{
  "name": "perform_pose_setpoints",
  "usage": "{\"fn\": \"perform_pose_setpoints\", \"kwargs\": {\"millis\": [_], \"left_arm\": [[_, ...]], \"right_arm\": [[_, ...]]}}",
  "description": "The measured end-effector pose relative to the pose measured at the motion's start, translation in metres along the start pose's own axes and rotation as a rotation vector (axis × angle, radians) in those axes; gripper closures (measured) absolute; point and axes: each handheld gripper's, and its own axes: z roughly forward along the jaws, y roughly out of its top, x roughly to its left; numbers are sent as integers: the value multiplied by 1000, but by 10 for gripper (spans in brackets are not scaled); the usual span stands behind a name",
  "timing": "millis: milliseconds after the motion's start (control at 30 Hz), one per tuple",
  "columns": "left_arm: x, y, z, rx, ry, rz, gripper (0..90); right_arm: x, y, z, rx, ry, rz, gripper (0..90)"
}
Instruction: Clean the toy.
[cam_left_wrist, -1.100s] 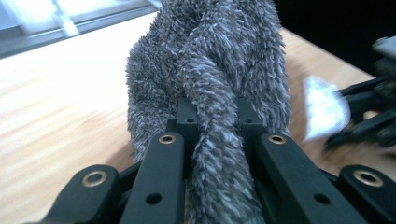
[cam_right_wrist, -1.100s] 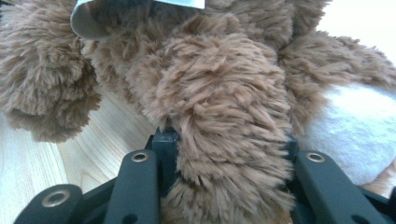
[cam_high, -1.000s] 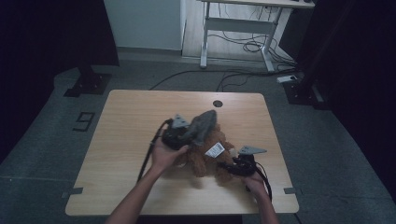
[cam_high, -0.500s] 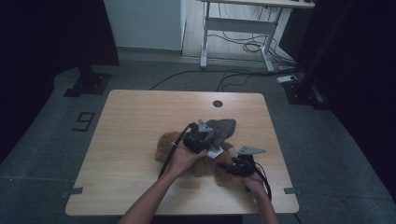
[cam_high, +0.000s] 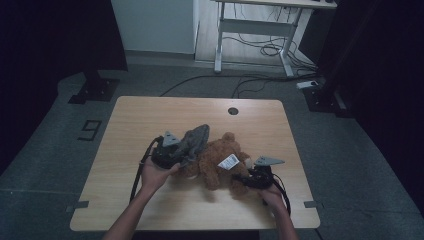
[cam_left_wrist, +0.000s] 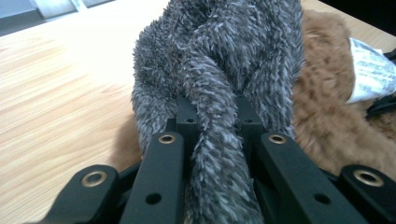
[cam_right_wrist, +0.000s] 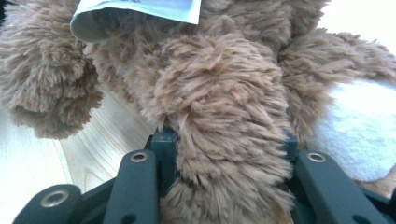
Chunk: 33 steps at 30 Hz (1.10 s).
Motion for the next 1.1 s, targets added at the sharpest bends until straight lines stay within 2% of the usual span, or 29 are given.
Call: {"fn": "perform_pose_setpoints", "kwargs": {"millis": [133, 400, 500, 633, 833, 900, 1100], "left_arm": [[15, -13, -11, -2, 10, -37, 770], [35, -46, -12, 20, 27, -109, 771], [39, -59, -9, 34, 21, -139, 772], [41, -72, -3, 58, 22, -156, 774], [44, -93, 16, 127, 22, -183, 774], [44, -94, 22, 124, 15, -191, 774], [52, -75, 23, 122, 41, -183, 773]], "right_arm": [[-1, -1, 0, -2, 1, 4, 581], [-1, -1, 0, 1, 7, 9, 579], [-2, -1, 0, 3, 10, 10, 579], [-2, -1, 1, 4, 12, 14, 579], [-2, -1, 1, 4, 10, 16, 579], [-3, -1, 2, 5, 8, 19, 579], [-6, 4, 9, 12, -6, 9, 578]]}}
